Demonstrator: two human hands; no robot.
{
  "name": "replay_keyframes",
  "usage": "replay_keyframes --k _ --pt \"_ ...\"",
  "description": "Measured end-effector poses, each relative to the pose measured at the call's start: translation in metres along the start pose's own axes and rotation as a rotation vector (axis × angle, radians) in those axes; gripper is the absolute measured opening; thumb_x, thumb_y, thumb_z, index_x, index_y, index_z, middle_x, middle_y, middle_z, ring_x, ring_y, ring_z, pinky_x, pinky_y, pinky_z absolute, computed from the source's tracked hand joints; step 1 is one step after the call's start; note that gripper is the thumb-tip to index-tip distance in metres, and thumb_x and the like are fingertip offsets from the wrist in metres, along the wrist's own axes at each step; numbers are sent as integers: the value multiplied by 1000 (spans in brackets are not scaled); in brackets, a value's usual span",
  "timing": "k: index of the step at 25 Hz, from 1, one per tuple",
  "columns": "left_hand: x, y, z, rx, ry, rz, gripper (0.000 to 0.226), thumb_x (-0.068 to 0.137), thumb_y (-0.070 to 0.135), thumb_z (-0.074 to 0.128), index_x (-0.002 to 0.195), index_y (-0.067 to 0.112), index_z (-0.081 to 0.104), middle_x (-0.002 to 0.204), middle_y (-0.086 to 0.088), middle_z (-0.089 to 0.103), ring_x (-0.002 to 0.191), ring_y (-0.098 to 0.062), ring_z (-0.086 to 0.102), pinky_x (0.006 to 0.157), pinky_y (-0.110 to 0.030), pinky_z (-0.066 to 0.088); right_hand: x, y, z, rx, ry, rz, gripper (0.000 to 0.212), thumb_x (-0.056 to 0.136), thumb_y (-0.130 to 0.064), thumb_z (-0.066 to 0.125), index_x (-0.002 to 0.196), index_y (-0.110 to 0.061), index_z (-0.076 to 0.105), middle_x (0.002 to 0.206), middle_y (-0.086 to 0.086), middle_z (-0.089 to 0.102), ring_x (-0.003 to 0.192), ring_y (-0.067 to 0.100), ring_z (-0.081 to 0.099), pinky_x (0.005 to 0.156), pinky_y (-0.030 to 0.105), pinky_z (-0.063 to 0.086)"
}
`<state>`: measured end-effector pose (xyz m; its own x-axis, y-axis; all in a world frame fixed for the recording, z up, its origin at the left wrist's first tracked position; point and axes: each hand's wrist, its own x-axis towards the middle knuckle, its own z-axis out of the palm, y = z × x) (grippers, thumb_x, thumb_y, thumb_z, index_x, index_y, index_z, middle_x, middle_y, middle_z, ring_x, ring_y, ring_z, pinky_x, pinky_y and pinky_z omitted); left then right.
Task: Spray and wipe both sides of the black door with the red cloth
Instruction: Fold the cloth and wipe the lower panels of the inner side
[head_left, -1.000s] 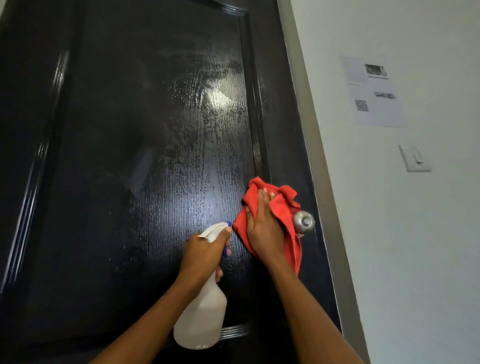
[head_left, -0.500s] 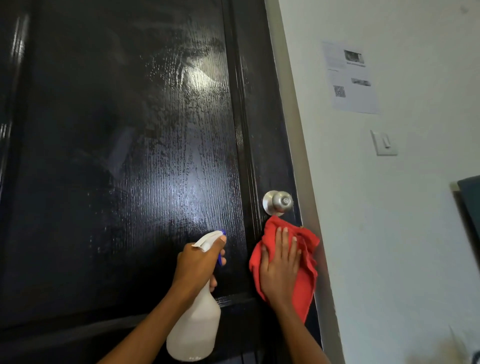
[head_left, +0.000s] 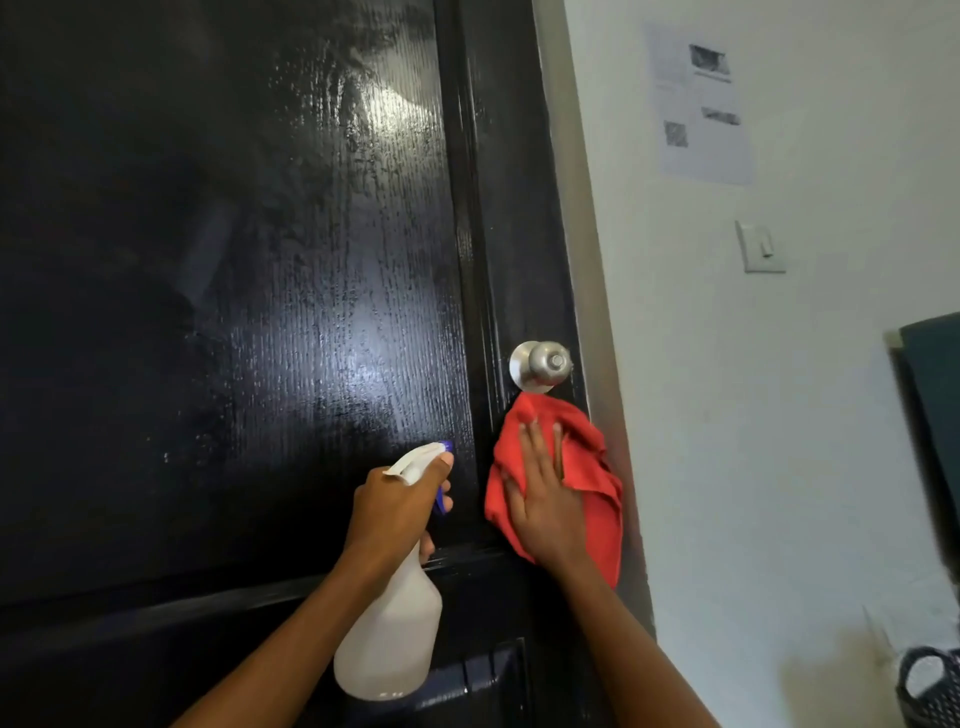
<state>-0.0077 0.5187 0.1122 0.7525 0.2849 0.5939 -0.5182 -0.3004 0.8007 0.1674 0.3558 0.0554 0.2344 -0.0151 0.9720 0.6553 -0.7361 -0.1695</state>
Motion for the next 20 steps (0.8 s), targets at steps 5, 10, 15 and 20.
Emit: replay_keyframes --k 5,10,15,20 --pt "2 14 15 1 -24 -1 21 91 40 70 85 21 77 75 -8 75 39 -28 53 43 -32 44 21 -5 -4 237 151 341 65 107 -50 33 165 -27 12 172 -11 7 157 11 9 117 36 37" --pt "15 28 14 20 -44 30 24 92 42 69 92 20 77 76 -8 75 39 -29 52 43 -32 44 86 12 -38 340 108 167 65 106 -24 48 164 -24 17 167 -9 24 155 7 16 128 38 18" --pt "22 23 15 20 -34 34 22 93 43 68 95 23 76 78 -8 76 39 -29 52 43 -32 45 98 8 -58 400 134 143 67 104 -25 53 161 -40 21 147 -27 41 138 0 39 118 35 36" --pt "13 7 17 45 -26 19 21 94 41 67 90 22 76 77 -8 76 39 -29 51 43 -32 45 12 15 -38 309 80 161 68 107 -45 37 158 -52 -6 169 -18 15 140 1 39 106 21 41"
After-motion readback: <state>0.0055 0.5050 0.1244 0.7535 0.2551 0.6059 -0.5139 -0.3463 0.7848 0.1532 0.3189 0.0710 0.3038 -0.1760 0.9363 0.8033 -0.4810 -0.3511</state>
